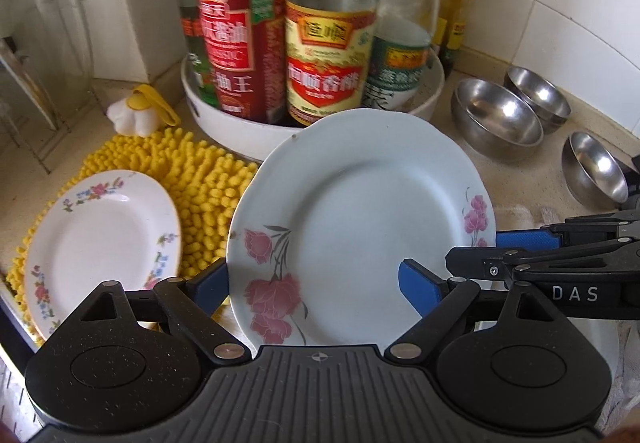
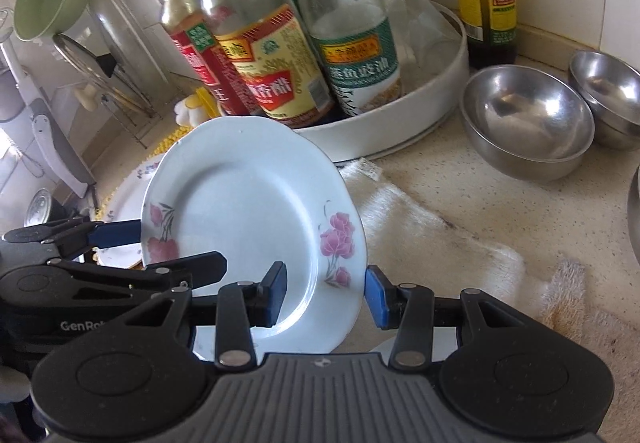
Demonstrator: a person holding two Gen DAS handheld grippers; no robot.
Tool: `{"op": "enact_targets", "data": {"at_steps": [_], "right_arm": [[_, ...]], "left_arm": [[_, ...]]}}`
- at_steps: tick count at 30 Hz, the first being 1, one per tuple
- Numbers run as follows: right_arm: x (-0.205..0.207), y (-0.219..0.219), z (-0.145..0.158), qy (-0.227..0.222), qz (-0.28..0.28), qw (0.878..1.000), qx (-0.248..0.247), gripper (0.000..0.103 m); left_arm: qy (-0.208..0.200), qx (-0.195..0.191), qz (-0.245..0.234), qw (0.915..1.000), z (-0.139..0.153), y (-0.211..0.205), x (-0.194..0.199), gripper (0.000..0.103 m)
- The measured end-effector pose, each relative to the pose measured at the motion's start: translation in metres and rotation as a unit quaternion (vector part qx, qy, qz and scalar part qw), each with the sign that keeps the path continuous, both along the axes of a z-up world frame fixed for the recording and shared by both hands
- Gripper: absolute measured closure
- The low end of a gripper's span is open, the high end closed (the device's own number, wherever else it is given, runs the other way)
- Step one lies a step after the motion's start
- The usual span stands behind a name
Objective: Organize plates and bowls
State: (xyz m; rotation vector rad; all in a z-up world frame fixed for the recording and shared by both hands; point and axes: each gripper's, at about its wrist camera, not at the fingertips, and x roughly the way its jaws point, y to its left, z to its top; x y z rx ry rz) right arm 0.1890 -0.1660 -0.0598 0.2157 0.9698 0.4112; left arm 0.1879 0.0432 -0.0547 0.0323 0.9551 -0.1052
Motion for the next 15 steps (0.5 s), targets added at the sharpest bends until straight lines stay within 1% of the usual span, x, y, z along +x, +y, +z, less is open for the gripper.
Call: {"op": "enact_targets", "data": {"at_steps": [2,6,8,11,13,15], "right_arm": [[-0.005,-0.002,0.004,0.0,0.004,1.0,0.005,0.056],[-0.012,-0.006,0.003,0.001,-0.004,1.0,-0.009,0.056],[-0.014,-0.011,-0.001,0.01,-0.015,1.0,-0.002,0.056],[-0.02,-0.015,-0.005,0.018,-0.025,0.999,-0.016,0.056],[-0.023,-0.02,-0.008,0.027,-0.04,0.999,-0.014,0.056],[-0.028,-0.026,-0.006,0.027,-0.048,0.998,-0.012,0.056]], "left_arm": [[-0.002,0.0,0.004,1.0,0.003,0.004,-0.002,0.011],[-0.003,0.011,0.002,0.9999,0.004,0.0,-0.005,0.011],[0.001,0.01,-0.007,0.9999,0.001,-0.004,-0.004,0.011],[0.01,0.013,-0.017,0.9997,-0.007,-0.01,-0.003,0.011],[0.015,0.008,-0.027,0.9995,-0.008,-0.014,-0.004,0.011],[0.018,0.01,-0.039,0.999,-0.009,-0.019,-0.003,0.012]]}}
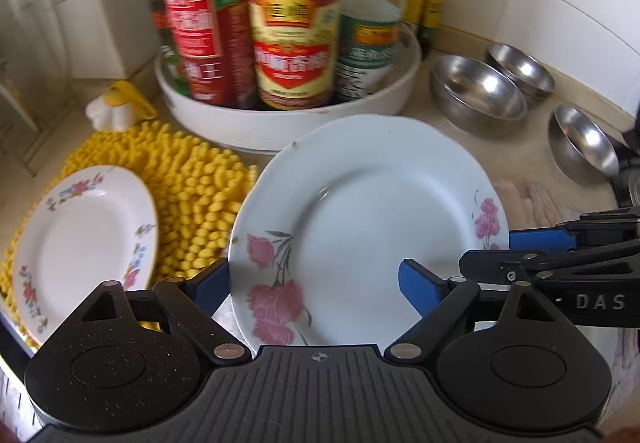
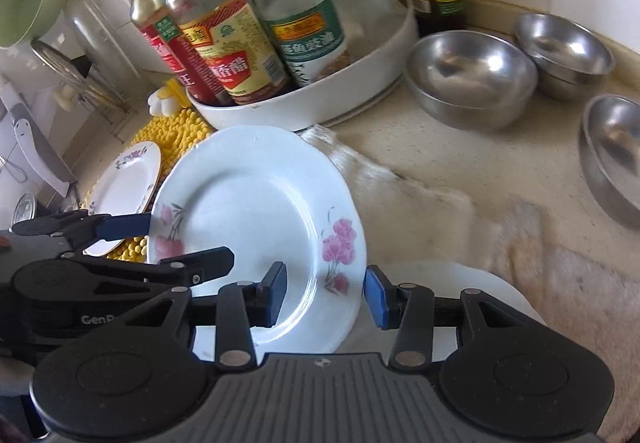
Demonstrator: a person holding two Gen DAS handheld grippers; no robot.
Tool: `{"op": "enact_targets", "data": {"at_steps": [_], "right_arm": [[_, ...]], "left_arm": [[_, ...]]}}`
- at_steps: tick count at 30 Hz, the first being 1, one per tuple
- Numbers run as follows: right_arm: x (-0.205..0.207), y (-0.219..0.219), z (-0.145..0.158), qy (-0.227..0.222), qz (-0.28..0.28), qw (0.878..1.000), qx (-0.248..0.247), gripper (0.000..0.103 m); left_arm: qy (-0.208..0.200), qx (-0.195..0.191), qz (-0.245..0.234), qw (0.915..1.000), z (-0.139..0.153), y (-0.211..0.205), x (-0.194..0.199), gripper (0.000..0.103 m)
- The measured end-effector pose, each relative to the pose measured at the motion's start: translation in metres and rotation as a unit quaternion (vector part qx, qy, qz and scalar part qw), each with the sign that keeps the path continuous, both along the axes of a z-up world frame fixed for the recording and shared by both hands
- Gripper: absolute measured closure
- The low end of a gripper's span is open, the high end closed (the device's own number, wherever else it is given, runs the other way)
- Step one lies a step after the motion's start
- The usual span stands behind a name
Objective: Organize plates and bowls
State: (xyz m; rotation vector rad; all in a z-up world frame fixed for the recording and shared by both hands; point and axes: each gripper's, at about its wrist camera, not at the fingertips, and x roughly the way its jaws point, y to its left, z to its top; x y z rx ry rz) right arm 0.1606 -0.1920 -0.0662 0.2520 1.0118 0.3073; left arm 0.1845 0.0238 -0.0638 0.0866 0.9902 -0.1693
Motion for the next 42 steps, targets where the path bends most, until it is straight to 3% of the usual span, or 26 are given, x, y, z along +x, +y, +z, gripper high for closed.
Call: {"op": "enact_targets", "data": {"at_steps": [11,17,19,23,27,32,37,42], "right_arm": [[-0.036,-0.035,-0.001,0.018,-0.054,0.998,-0.008,0.056],[-0.058,-0.061,-0.009,0.031,-0.096,0.995,-0.009,0.056],[-0.064,-0.067,-0.004,0.021,-0.095,0.995,0.015,0.056],[-0.071,-0.073,0.001,0.013,-0.107,0.994,-0.019,0.057],[-0.077,-0.093,-0.004,0.016,-0.136,0.991,-0.008,0.057],[-0.073,-0.086,0.003,-0.006,-0.126,0.991,-0.042,0.057],[-0.066,-0.078,0.012,-0.037,-0.126,0.985,-0.109,0.057],[-0.063,-0.084,0.019,-0.055,-0.128,0.981,-0.131,0.057]], "left_arm": [[-0.001,-0.007,-0.063,0.998,0.002,-0.036,-0.004,0.012],[0.018,-0.012,-0.111,0.9936,-0.006,-0.065,-0.008,0.013],[0.02,-0.012,-0.126,0.9918,-0.007,-0.074,-0.01,0.013],[0.017,-0.014,-0.159,0.9871,-0.005,-0.093,-0.016,0.016],[0.014,-0.021,-0.178,0.9837,-0.004,-0.104,-0.019,0.017],[0.012,-0.015,-0.182,0.9831,-0.003,-0.108,-0.022,0.015],[0.014,-0.012,-0.172,0.9849,-0.008,-0.104,-0.023,0.015],[0.01,0.01,-0.175,0.9846,-0.013,-0.103,-0.032,0.014]]}}
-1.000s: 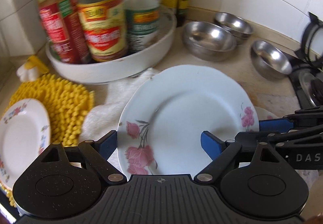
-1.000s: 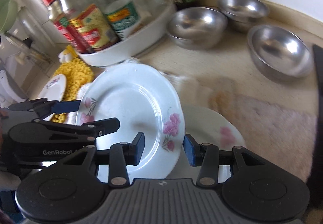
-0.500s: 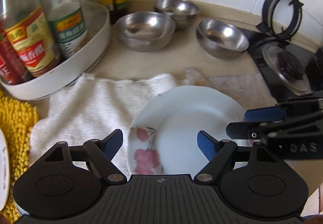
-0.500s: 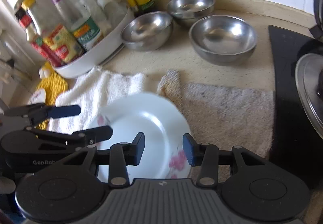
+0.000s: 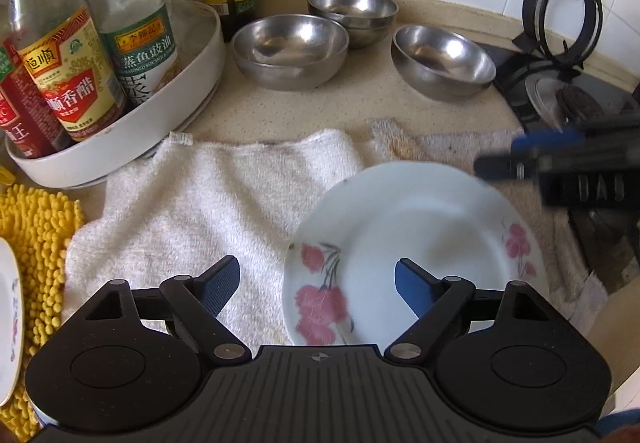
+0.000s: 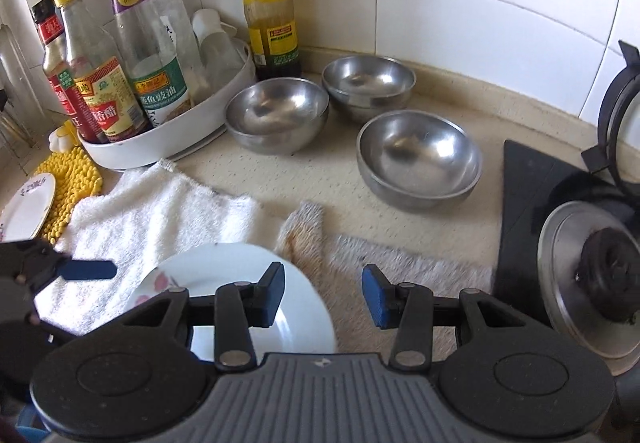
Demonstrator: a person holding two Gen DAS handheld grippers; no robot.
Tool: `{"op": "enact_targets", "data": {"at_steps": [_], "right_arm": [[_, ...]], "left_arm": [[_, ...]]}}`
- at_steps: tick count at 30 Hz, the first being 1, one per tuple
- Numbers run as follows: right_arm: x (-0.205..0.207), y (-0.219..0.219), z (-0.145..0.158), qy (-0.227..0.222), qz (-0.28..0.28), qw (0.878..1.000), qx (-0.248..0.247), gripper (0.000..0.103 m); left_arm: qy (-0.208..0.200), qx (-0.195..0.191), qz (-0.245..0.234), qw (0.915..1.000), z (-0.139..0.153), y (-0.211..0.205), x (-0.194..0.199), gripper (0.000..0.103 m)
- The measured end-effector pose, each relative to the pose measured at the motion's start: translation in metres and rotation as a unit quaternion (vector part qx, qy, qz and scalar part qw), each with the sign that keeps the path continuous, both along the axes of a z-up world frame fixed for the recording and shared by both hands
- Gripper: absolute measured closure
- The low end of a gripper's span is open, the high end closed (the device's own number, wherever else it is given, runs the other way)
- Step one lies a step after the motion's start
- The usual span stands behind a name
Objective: Organize plates and bowls
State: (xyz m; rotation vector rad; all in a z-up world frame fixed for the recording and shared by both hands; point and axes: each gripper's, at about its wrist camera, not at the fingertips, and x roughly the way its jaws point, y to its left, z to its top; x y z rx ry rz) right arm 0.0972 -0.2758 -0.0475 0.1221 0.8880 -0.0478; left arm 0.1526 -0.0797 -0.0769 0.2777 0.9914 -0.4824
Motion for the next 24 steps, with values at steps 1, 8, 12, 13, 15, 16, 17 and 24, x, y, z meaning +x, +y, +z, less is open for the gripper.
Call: {"op": "enact_targets", "data": {"at_steps": [1,8,12,13,15,16,17,24], "right_arm": [[0.001,0.0,0.001,0.0,0.0,1.0,-0.007,0.057],[0.002,-0.002,-0.002,-0.003,0.019,0.999,-0.025,0.056],[0.003,-0.001,-0.004,-0.001,0.036,0.999,-0.03,0.056],[0.003,-0.002,-0.005,-0.001,0.04,0.999,-0.029,0.055],[0.002,-0.002,-0.006,-0.001,0.047,0.998,-0.031,0.055],[0.002,-0.003,-0.006,-0.001,0.05,0.998,-0.032,0.055],[0.002,-0.003,-0.007,-0.001,0.053,0.998,-0.033,0.055],[-0.001,-0.009,-0.006,-0.007,0.065,0.997,-0.041,0.05]], "left_arm": [[-0.001,0.003,-0.005,1.0,-0.001,0.0,-0.003,0.014],[-0.008,0.024,-0.027,0.9993,0.0,0.0,-0.025,0.008],[0.004,0.028,-0.032,0.9991,-0.002,0.0,-0.037,0.008],[0.008,0.029,-0.034,0.999,-0.003,-0.002,-0.041,0.008],[0.018,0.028,-0.037,0.9988,-0.005,-0.005,-0.046,0.008],[0.023,0.028,-0.039,0.9986,-0.006,-0.006,-0.048,0.008],[0.03,0.026,-0.042,0.9983,-0.008,-0.008,-0.051,0.008],[0.038,0.006,-0.037,0.9986,-0.01,-0.023,-0.058,0.004]]}}
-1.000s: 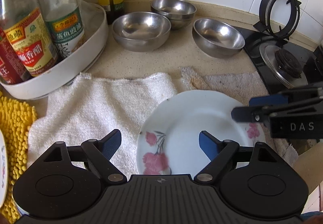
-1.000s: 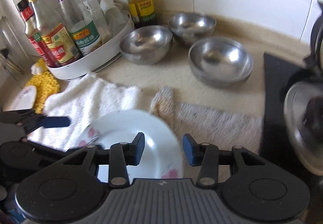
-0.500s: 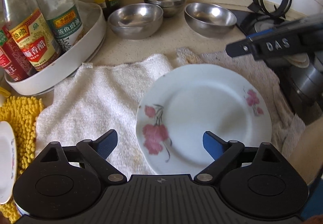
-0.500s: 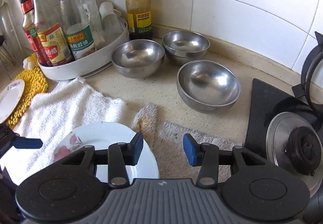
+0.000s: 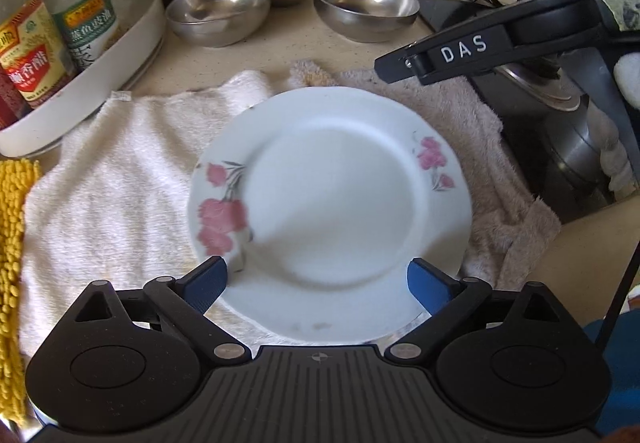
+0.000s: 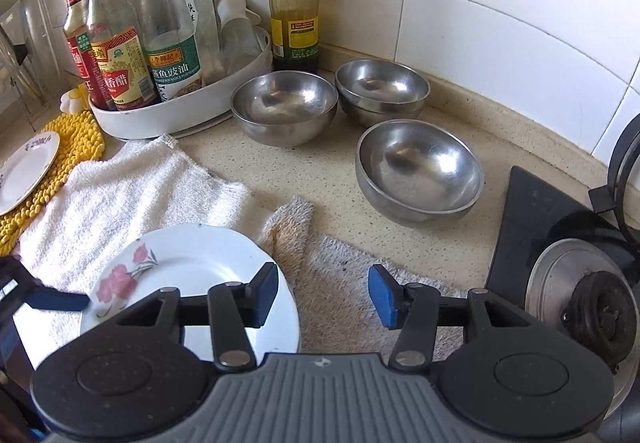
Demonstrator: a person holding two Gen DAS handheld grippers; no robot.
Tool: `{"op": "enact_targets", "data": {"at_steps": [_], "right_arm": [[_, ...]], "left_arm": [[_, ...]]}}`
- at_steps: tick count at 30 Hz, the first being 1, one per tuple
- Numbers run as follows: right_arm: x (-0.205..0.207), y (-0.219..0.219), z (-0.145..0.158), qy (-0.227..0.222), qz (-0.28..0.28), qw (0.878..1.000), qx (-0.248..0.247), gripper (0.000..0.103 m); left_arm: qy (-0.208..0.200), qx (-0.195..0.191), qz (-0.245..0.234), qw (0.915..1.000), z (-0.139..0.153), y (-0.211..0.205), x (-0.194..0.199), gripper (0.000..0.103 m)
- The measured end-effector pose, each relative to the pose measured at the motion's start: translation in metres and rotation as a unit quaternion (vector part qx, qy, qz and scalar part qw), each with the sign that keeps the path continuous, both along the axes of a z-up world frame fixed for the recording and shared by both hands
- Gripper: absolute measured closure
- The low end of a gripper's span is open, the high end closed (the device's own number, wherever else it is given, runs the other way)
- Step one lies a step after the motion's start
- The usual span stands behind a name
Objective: Organize plates and bowls
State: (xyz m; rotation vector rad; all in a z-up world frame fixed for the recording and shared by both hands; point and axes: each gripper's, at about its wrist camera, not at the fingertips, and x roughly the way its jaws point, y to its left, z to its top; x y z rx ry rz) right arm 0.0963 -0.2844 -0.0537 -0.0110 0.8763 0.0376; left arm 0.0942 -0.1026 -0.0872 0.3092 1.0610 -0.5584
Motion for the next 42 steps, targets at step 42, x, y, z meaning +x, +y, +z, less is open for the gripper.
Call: {"op": "enact_targets", "data": {"at_steps": [42], "right_arm": [[0.016,0.018,-0.007,0.0,0.04,0.998,-0.05,0.048]], "left_arm": [[0.077,0.036,0.002,0.9964,-0.008,-0.004,0.001,0.001]]}}
